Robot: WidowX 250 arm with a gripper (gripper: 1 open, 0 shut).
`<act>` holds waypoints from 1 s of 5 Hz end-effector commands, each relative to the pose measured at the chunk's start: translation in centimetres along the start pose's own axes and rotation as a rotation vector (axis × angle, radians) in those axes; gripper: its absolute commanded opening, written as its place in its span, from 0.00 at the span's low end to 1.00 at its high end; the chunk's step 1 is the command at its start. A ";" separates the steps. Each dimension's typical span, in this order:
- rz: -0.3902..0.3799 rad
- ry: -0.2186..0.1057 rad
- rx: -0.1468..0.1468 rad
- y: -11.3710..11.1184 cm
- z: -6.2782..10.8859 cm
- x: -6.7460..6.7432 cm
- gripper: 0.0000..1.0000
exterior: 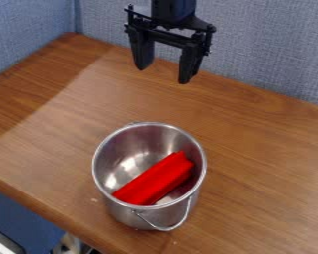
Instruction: Move the red object from the metal pot to the table
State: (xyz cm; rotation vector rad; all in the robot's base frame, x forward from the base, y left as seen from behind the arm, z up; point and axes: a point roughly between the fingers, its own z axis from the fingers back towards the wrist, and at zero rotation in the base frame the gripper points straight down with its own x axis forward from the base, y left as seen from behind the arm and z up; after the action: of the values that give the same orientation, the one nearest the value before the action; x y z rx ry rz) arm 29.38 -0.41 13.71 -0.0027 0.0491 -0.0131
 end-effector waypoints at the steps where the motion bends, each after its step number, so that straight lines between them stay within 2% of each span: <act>1: 0.001 0.020 0.000 0.0 -0.7 -0.2 1.00; 2: 0.001 0.040 -0.001 -0.1 -1.4 -0.5 1.00; 3: -0.020 0.034 -0.001 -0.5 -1.4 -2.7 1.00; 4: -0.052 0.009 0.000 -0.6 -1.2 -5.3 1.00; 5: -0.070 0.003 -0.012 0.1 -1.2 -7.9 1.00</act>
State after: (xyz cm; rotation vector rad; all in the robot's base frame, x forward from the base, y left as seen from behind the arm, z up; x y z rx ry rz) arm 21.25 -0.44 12.58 -0.0158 0.0716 -0.0895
